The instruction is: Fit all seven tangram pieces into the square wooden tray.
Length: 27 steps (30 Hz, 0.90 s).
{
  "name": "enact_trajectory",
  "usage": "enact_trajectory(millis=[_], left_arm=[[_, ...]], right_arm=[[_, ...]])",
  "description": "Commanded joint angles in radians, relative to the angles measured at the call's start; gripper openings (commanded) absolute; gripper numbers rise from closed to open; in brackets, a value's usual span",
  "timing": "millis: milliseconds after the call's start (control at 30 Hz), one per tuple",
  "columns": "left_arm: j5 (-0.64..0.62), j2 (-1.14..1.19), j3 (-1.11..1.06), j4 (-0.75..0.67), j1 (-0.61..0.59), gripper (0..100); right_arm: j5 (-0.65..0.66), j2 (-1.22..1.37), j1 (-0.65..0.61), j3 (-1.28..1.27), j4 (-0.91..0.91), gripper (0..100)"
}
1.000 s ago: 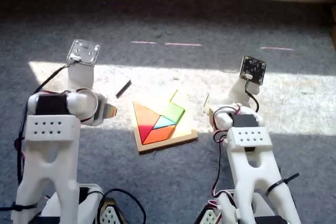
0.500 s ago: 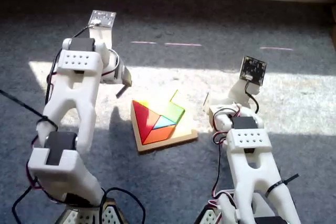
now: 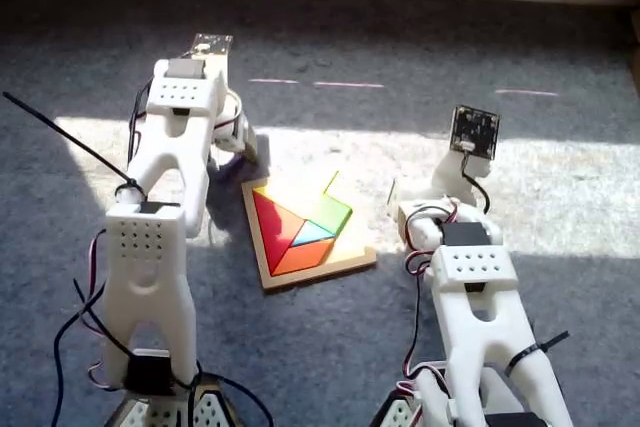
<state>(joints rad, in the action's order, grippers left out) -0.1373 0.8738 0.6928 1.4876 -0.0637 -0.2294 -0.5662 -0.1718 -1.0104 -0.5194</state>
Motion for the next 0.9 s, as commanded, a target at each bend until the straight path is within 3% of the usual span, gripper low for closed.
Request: enact_trajectory(millis=[0,400,867], left_arm=[[-0.048,0.071,0.193,0.071,0.016,28],[-0.054,0.229,0.423,0.161,0.015,25],[-0.046,0.245,0.446,0.195,0.018,20]], right_arm=[[0.011,-0.027,0.004,0.002,0.021,1.3],[0.011,-0.027,0.004,0.002,0.021,1.3],[0.012,-0.027,0.004,0.001,0.021,1.3]])
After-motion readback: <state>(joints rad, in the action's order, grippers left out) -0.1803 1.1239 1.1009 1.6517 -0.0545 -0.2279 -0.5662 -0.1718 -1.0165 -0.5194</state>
